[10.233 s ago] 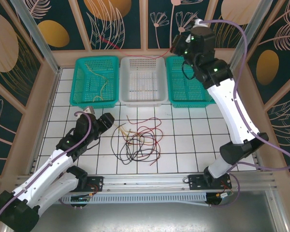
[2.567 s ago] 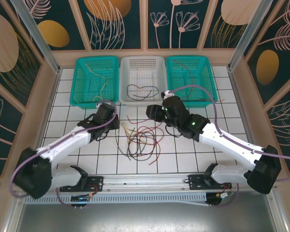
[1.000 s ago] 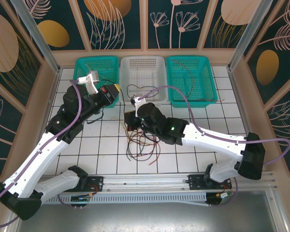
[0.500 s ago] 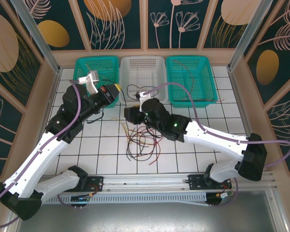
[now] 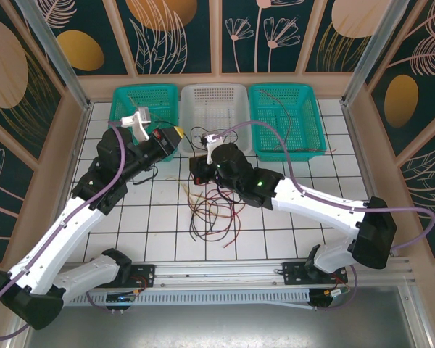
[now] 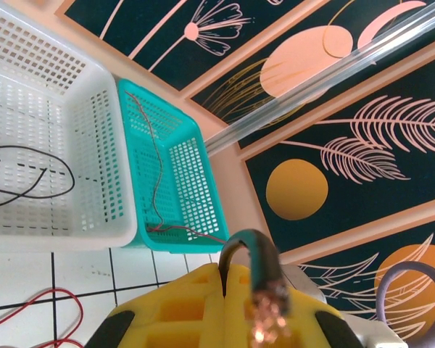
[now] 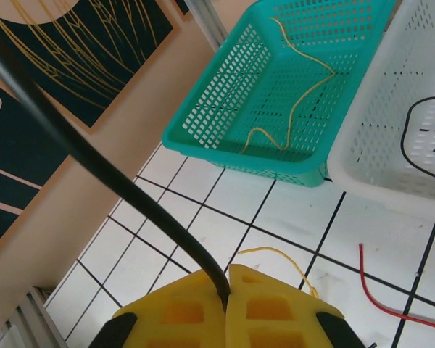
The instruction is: Untangle the cables
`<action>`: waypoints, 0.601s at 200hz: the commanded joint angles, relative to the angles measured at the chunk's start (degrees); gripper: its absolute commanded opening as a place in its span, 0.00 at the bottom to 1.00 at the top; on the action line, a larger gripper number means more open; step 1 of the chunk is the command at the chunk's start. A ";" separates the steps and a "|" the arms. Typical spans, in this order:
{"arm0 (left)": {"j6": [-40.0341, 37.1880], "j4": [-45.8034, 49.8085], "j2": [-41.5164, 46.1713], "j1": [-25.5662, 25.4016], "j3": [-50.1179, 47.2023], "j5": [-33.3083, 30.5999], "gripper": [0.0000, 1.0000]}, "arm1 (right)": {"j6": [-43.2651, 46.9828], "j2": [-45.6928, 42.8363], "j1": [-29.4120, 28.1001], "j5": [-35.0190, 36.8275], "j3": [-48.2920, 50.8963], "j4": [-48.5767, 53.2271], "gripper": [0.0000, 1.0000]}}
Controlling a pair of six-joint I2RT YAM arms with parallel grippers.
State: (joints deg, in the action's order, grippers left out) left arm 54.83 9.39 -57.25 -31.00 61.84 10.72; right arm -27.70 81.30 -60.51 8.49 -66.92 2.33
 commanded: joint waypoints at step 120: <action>-7.62 11.31 10.27 2.00 -11.39 -16.02 0.81 | 2.85 8.75 16.62 -0.36 -24.18 18.83 0.00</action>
State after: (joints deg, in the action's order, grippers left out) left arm 48.21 18.61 -50.50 -29.28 54.74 -2.76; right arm -25.96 84.86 -48.23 9.10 -84.44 14.09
